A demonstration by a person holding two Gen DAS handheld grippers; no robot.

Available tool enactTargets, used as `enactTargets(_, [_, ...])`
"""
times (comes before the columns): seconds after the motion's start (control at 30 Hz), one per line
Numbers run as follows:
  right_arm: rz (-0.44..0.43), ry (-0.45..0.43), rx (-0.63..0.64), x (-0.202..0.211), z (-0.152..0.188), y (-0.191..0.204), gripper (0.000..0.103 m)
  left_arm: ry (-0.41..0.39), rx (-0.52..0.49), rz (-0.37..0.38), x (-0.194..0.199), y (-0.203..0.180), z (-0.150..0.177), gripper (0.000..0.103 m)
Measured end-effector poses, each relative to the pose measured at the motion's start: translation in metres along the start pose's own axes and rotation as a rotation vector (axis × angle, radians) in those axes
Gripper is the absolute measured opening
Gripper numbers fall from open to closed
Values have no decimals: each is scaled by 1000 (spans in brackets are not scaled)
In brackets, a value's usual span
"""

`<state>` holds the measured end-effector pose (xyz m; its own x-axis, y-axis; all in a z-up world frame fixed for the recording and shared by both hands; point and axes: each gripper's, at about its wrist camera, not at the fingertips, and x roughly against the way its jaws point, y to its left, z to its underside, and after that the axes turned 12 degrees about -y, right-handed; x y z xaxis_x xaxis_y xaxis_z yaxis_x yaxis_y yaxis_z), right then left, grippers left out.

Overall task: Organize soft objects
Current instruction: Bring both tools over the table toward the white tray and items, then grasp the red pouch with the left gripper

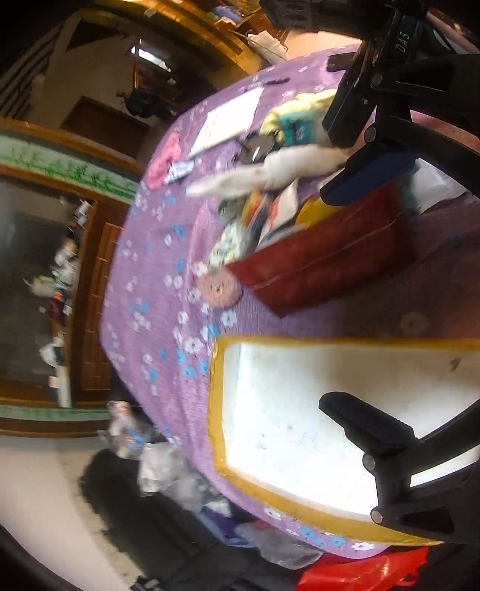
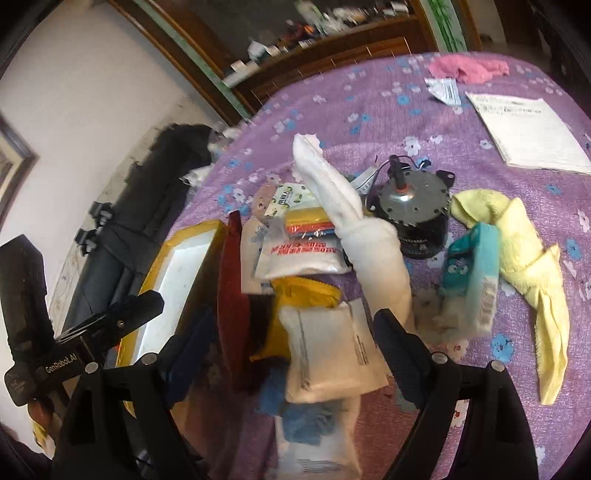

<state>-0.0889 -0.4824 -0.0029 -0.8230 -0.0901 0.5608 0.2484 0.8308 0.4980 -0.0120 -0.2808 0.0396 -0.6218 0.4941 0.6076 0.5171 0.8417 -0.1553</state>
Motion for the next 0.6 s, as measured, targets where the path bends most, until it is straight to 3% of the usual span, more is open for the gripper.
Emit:
enactTargets(0.1, [-58, -62, 8, 27, 22, -5, 87, -97, -8, -52, 47, -18, 23, 102])
enactTargets(0.17, [-39, -49, 8, 43, 32, -3, 87, -82, -13, -91, 65, -33, 34, 102])
enactTargets(0.37, [-49, -42, -14, 80, 59, -20, 87, -65, -14, -116, 91, -50, 57, 102])
enactTargets(0.6, [-38, -32, -45, 84, 71, -33, 87, -6, 13, -114, 81, -44, 62, 102])
